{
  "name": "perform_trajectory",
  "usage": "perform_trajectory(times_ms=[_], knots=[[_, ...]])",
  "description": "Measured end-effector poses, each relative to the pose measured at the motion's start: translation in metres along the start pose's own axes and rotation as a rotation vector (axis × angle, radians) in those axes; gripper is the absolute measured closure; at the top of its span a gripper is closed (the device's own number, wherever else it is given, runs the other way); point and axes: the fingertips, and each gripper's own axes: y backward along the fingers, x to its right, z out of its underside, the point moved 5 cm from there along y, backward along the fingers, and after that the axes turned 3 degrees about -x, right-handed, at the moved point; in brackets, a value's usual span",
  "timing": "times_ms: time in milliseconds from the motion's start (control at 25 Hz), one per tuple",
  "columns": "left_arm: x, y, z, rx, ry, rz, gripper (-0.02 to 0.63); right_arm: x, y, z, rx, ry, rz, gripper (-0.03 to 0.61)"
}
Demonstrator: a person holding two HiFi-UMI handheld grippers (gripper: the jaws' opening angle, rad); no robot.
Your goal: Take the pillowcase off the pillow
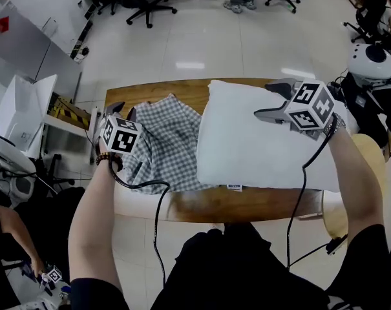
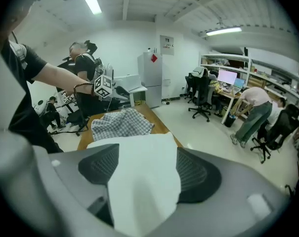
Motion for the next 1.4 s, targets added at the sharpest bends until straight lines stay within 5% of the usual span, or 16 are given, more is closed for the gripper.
perform_trajectory(times_ms=[360,760,1400], knots=[[0.062,0.112,-0.024,0.234,0.046,0.037,0.587,-0.116,0.012,-0.012,0.116,0.000,0.047,0.236],[0.163,0.247,-0.029,0.516,0.136,0.186,0.609,-0.235,0.033,-0.010,0.367,-0.075,0.290,0.571],[0.220,0.372,-0.008,0.706,0.143,0.246,0.611,-0.378,0.040,-0.035,0.510,0.040,0.428,0.578]])
